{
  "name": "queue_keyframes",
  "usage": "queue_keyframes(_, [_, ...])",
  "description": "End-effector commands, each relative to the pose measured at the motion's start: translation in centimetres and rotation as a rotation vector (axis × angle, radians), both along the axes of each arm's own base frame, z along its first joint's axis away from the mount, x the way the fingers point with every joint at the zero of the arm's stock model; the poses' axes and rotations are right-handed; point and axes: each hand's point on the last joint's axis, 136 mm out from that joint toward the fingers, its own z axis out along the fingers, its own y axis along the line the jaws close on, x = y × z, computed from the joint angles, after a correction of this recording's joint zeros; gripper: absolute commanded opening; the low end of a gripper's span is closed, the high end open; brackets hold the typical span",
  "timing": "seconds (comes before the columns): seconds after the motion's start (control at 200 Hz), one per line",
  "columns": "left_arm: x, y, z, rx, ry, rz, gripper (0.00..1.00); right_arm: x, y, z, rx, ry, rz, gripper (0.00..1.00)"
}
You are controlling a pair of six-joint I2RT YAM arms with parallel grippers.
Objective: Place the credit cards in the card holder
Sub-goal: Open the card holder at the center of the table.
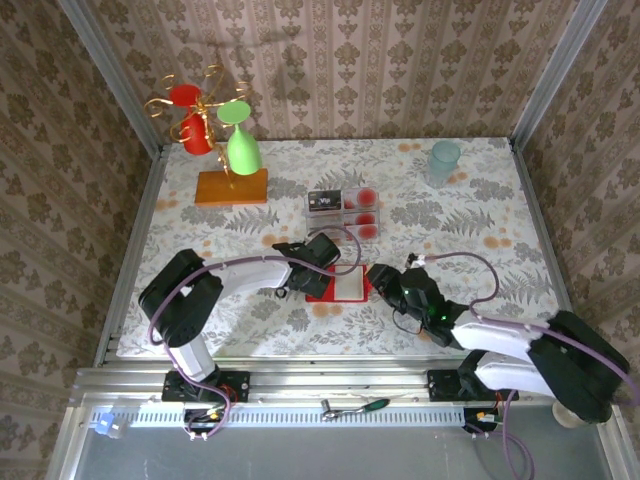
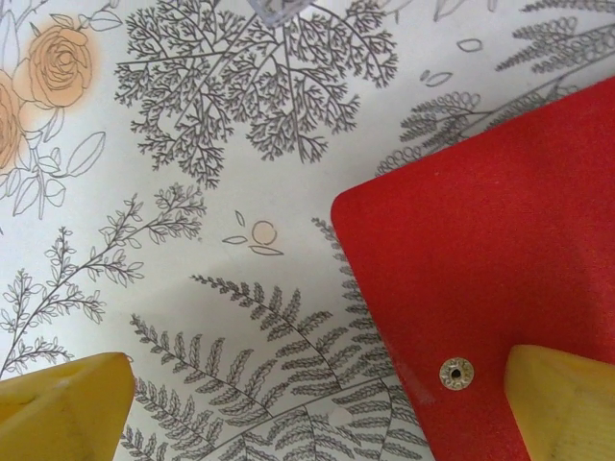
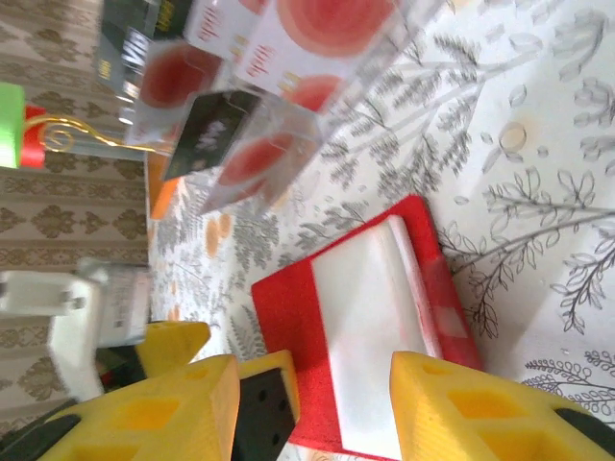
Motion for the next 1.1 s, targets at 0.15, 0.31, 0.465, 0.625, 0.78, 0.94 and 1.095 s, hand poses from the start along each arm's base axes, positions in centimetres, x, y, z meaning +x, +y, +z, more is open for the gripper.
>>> queue_keyframes(0.15, [0.3, 1.8, -0.2, 0.044, -0.017, 0.03, 1.0, -0.4, -3.4, 1.8, -0.173, 0.009, 0.035, 0.32])
queue_keyframes(0.31, [0.3, 1.5, 0.2, 0.029, -0.023, 0.036, 1.0, 0.7, 0.0, 3.4, -0.185, -0.008, 0.198, 0.24])
queue_keyframes(0.465, [-0.1, 2.1, 0.0, 0.037, -0.02, 0.051, 1.0, 1.5, 4.3, 2.8, -0.205, 0.027, 0.355, 0.21])
queue_keyframes(0.625, [-0.9, 3.0, -0.3, 0.041, -0.016, 0.077, 1.0, 1.9, 6.9, 0.3, -0.231, 0.097, 0.441, 0.19])
queue_keyframes(0.78, [-1.6, 3.8, -0.4, 0.028, -0.013, 0.1, 1.0, 2.6, 6.2, -2.3, -0.292, 0.149, 0.444, 0.16])
queue_keyframes(0.94, [-2.2, 4.0, -0.7, 0.019, -0.005, 0.118, 1.0, 2.8, 3.8, -4.7, -0.338, 0.202, 0.397, 0.13])
queue_keyframes(1.095, [-2.5, 3.9, -1.3, 0.003, 0.005, 0.13, 1.0, 2.3, 2.4, -6.9, -0.355, 0.24, 0.377, 0.12])
